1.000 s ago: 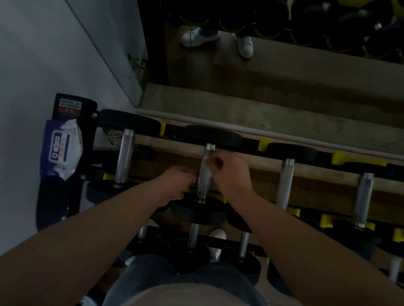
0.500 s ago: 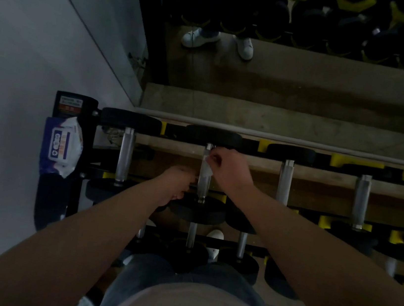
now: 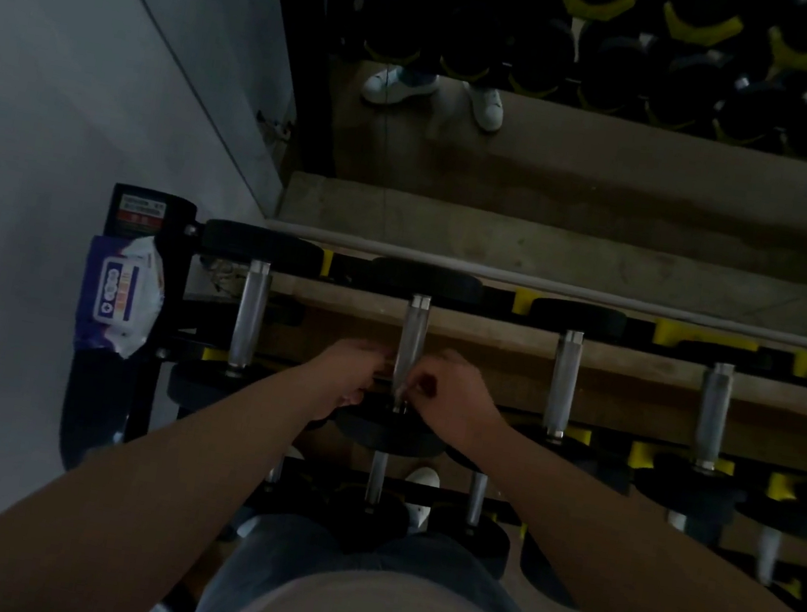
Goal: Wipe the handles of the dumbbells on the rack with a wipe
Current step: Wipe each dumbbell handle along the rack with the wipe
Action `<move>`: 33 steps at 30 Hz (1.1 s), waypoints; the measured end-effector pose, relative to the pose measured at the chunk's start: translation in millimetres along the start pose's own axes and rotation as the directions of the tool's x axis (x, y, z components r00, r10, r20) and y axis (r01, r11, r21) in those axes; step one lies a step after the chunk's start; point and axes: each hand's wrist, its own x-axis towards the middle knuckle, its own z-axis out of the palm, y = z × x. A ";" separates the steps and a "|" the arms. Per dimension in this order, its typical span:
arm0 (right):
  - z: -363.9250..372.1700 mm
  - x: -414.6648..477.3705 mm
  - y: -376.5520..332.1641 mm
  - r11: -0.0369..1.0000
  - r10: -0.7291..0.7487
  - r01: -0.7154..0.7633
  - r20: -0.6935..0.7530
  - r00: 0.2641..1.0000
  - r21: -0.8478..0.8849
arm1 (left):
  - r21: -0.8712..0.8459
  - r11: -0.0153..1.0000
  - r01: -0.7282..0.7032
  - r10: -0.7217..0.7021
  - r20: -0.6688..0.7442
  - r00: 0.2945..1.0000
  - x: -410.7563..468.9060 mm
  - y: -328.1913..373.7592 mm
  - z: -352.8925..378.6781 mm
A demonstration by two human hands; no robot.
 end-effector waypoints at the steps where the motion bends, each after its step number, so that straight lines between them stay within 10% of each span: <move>1: -0.7 2.3 -2.2 0.999 0.021 -0.020 -0.021 1.000 0.028 | 0.002 1.000 -0.005 0.005 0.006 1.000 -0.8 0.2 -0.3; 9: -16.0 34.5 -20.1 0.993 0.103 -0.079 -0.304 0.947 0.088 | -0.046 0.999 0.016 -0.015 0.016 1.000 -10.9 5.5 1.5; 19: -9.2 7.7 2.5 0.984 0.014 0.034 0.264 0.964 -0.175 | -0.034 0.999 0.011 -0.012 -0.009 1.000 -12.5 4.3 0.2; 22: -13.0 14.1 1.5 0.984 0.128 -0.137 0.085 0.988 0.112 | 0.048 0.998 -0.052 0.054 -0.056 0.997 -9.4 -0.6 1.4; 26: -9.8 23.0 -11.3 0.729 0.304 -0.275 0.063 0.950 0.627 | 0.110 0.973 -0.202 0.210 -0.069 0.975 -16.4 -1.5 -0.8; 33: -12.3 26.3 -14.7 0.747 0.355 -0.251 -0.050 0.933 0.616 | 0.053 0.947 -0.317 0.322 -0.189 0.928 -4.9 14.5 4.9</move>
